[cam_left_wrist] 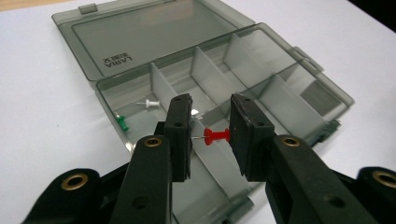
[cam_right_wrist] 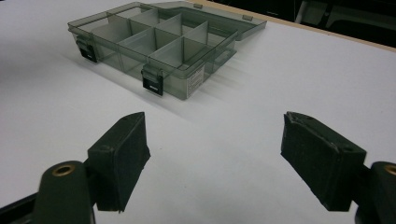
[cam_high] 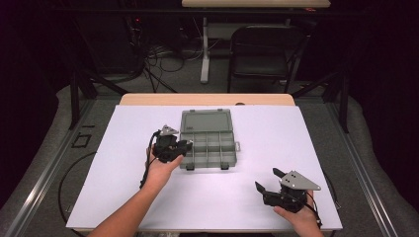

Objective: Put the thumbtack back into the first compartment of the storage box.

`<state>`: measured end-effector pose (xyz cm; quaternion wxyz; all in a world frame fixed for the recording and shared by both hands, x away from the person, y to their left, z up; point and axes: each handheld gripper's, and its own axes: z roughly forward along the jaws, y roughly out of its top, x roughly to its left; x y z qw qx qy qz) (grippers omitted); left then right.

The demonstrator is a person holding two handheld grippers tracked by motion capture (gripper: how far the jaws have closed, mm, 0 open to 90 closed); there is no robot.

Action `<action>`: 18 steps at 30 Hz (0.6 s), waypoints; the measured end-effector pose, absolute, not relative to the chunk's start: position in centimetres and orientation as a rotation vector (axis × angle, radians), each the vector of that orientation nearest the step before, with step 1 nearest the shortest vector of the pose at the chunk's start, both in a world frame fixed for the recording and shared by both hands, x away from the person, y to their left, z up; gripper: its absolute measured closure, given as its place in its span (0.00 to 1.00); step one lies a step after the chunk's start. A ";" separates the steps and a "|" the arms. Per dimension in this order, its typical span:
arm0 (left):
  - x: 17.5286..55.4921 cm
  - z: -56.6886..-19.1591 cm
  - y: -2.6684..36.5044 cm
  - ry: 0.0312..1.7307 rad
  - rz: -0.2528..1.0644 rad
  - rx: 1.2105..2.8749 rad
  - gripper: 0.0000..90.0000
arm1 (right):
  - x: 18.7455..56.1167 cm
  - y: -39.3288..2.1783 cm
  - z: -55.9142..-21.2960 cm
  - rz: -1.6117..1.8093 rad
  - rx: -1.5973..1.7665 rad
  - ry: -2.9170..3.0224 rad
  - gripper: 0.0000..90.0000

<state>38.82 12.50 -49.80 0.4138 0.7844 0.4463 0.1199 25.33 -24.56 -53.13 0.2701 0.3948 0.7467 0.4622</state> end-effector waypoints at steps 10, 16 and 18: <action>41.3 -50.4 12.1 1.206 0.286 1.982 0.77 | 25.3 -24.6 -53.1 1.246 1.062 2.014 0.25; 42.4 -51.2 12.0 1.253 0.295 1.988 0.77 | 25.3 -24.6 -53.1 1.246 1.059 2.015 0.25; 42.7 -51.5 12.1 1.267 0.298 1.982 0.77 | 25.3 -24.6 -53.1 1.247 1.058 2.015 0.25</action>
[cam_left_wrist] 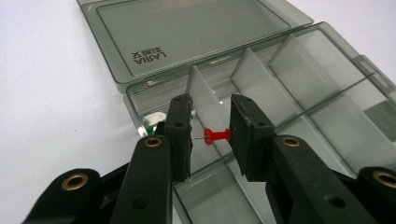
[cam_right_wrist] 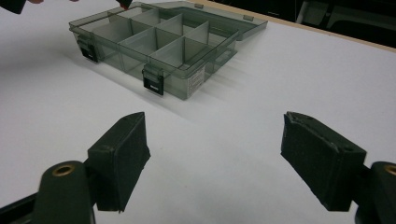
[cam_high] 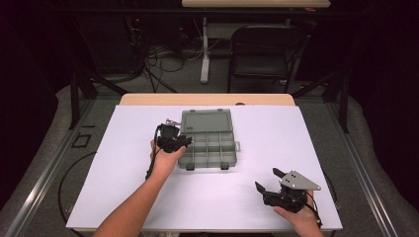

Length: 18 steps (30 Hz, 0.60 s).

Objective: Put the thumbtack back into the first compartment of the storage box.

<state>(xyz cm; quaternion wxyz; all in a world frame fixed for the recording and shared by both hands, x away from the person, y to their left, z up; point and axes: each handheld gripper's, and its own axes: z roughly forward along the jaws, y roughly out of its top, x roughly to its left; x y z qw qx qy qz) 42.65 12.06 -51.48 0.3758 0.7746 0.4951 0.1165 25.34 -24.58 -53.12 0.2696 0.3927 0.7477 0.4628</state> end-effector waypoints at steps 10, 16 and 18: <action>43.2 -52.2 12.1 1.296 0.305 1.974 0.77 | 25.3 -24.6 -53.1 1.247 1.058 2.018 0.25; 43.2 -52.2 11.9 1.294 0.318 1.978 0.77 | 25.3 -24.5 -53.1 1.247 1.057 2.018 0.25; 43.2 -52.2 11.9 1.292 0.322 1.982 0.77 | 25.3 -24.5 -53.1 1.247 1.058 2.018 0.25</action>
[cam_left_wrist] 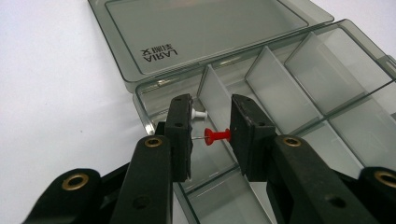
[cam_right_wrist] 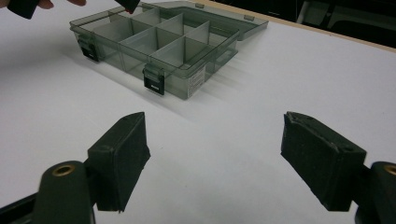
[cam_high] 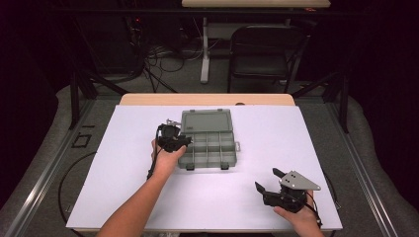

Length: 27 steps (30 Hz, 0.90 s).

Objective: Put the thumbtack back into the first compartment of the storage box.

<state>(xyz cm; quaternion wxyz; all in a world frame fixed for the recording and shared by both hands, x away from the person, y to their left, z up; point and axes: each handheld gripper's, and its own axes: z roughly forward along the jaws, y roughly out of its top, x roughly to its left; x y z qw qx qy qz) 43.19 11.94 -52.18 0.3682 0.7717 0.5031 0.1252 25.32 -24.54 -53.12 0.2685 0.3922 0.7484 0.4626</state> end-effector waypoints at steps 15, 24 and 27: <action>41.9 -50.9 11.9 1.224 0.325 1.976 0.57 | 25.3 -24.6 -53.1 1.246 1.056 2.017 0.25; 39.3 -49.1 12.4 1.132 0.328 1.945 0.48 | 25.3 -24.6 -53.1 1.245 1.061 2.014 0.25; 37.8 -48.7 12.7 1.094 0.325 1.936 0.46 | 25.3 -24.6 -53.1 1.244 1.064 2.016 0.25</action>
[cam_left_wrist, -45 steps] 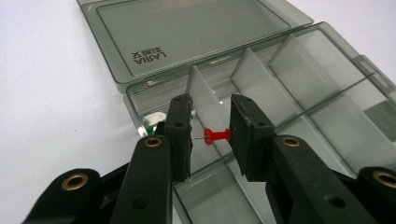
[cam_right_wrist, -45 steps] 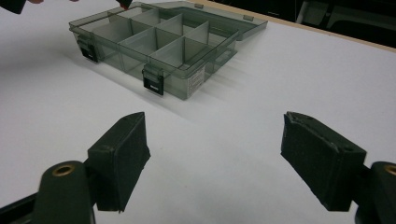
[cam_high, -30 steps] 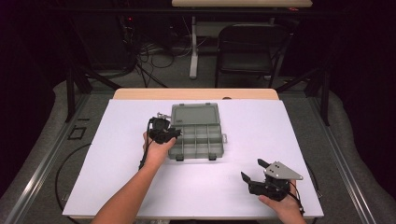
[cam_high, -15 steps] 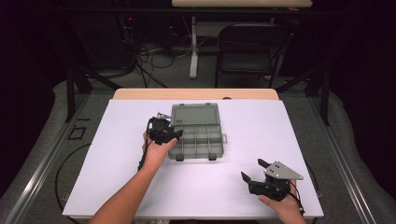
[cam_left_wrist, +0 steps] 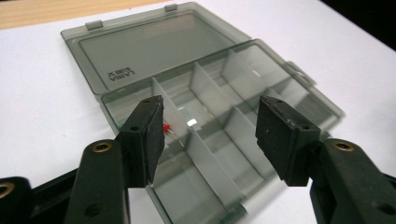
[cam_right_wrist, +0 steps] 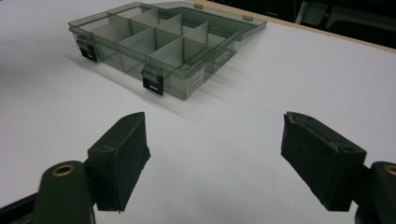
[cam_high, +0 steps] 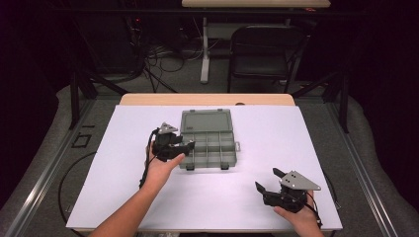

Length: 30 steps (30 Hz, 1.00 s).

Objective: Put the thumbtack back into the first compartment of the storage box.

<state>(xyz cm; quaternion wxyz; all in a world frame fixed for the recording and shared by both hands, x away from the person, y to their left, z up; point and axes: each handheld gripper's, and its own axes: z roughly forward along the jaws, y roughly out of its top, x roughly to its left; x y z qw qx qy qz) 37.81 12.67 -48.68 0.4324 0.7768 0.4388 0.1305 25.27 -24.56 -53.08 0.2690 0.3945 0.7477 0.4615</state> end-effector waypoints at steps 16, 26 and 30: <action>31.1 -49.3 16.1 1.019 0.376 1.893 0.44 | 25.3 -24.5 -53.2 1.234 1.061 2.018 0.25; 28.3 -50.2 19.1 1.011 0.407 1.840 0.42 | 25.4 -24.5 -53.3 1.230 1.066 2.018 0.25; 27.8 -50.7 20.2 1.012 0.432 1.821 0.42 | 25.4 -24.5 -53.3 1.231 1.064 2.018 0.25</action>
